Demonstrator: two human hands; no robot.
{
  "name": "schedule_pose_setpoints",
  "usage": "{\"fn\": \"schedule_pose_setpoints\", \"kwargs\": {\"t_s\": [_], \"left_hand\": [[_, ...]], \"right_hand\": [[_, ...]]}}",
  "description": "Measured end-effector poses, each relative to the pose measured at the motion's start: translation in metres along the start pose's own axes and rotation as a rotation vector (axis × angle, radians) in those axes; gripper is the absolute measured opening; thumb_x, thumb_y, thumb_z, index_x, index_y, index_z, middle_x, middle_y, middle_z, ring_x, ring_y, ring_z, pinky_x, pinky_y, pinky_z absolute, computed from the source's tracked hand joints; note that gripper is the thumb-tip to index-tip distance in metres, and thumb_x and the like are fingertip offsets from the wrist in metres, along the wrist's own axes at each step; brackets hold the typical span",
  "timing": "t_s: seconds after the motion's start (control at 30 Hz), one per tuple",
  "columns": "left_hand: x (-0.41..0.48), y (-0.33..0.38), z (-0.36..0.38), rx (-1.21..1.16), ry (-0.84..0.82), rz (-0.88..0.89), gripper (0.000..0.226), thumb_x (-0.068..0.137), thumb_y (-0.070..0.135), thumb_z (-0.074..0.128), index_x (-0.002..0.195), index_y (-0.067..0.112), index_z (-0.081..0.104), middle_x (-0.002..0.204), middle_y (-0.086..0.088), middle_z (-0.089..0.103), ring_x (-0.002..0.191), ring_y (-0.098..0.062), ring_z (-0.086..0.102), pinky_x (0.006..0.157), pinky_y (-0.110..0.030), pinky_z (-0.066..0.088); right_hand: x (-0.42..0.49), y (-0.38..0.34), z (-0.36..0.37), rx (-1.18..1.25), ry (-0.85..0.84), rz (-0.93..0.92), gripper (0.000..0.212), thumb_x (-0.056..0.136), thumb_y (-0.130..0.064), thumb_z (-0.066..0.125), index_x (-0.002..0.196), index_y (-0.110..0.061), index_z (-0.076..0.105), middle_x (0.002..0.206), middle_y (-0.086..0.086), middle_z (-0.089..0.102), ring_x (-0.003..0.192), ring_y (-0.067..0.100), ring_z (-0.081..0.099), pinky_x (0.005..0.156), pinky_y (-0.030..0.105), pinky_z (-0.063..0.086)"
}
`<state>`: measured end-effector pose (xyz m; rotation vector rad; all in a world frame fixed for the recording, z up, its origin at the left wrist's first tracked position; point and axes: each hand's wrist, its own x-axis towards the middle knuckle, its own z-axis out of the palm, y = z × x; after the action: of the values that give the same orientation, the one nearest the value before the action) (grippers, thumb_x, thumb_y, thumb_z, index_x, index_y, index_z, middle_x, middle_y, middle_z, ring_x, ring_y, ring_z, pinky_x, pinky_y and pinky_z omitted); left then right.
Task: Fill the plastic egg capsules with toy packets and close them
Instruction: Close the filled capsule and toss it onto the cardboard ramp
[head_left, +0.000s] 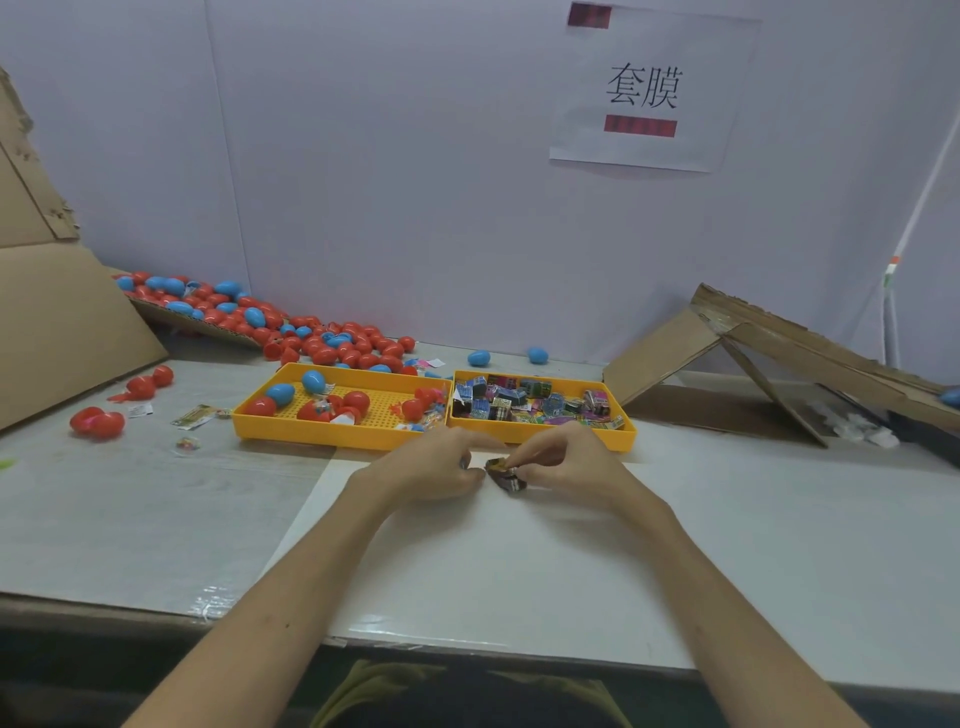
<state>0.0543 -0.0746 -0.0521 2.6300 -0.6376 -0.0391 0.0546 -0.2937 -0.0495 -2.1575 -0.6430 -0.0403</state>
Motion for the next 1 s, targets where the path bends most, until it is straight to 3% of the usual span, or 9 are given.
{"fn": "schedule_pose_setpoints", "kwargs": {"t_s": [0.1, 0.33, 0.63, 1.0], "left_hand": [[0.001, -0.001, 0.0, 0.011, 0.017, 0.042, 0.037, 0.097, 0.036, 0.066, 0.134, 0.043, 0.062, 0.085, 0.016, 0.057, 0.084, -0.01, 0.057, 0.072, -0.031, 0.05], [0.003, -0.005, 0.003, 0.05, 0.052, 0.066, 0.038, 0.095, 0.043, 0.067, 0.131, 0.053, 0.06, 0.08, 0.015, 0.055, 0.077, -0.007, 0.051, 0.061, -0.03, 0.038], [0.011, -0.011, 0.007, 0.046, 0.056, 0.041, 0.036, 0.093, 0.046, 0.069, 0.128, 0.05, 0.064, 0.082, 0.015, 0.057, 0.076, -0.006, 0.051, 0.059, -0.031, 0.038], [0.012, -0.012, 0.008, 0.044, 0.048, 0.039, 0.029, 0.095, 0.044, 0.067, 0.123, 0.049, 0.067, 0.088, 0.013, 0.058, 0.083, -0.011, 0.052, 0.064, -0.032, 0.042]], "right_hand": [[-0.001, 0.0, -0.002, 0.04, -0.019, 0.013, 0.018, 0.084, -0.003, 0.071, 0.088, -0.016, 0.082, 0.08, 0.0, 0.077, 0.077, 0.013, 0.073, 0.065, 0.019, 0.05], [0.0, 0.003, -0.004, 0.09, -0.044, 0.039, 0.021, 0.082, -0.004, 0.072, 0.087, -0.022, 0.083, 0.084, 0.0, 0.078, 0.082, 0.016, 0.075, 0.07, 0.023, 0.054], [0.0, 0.005, -0.009, 0.131, -0.079, 0.066, 0.02, 0.078, -0.007, 0.078, 0.083, -0.025, 0.083, 0.092, -0.002, 0.079, 0.091, 0.017, 0.075, 0.085, 0.036, 0.06], [-0.006, 0.005, -0.027, 0.24, -0.174, 0.093, 0.017, 0.081, -0.003, 0.078, 0.082, -0.02, 0.083, 0.097, 0.005, 0.078, 0.095, 0.02, 0.073, 0.082, 0.025, 0.056]]}}
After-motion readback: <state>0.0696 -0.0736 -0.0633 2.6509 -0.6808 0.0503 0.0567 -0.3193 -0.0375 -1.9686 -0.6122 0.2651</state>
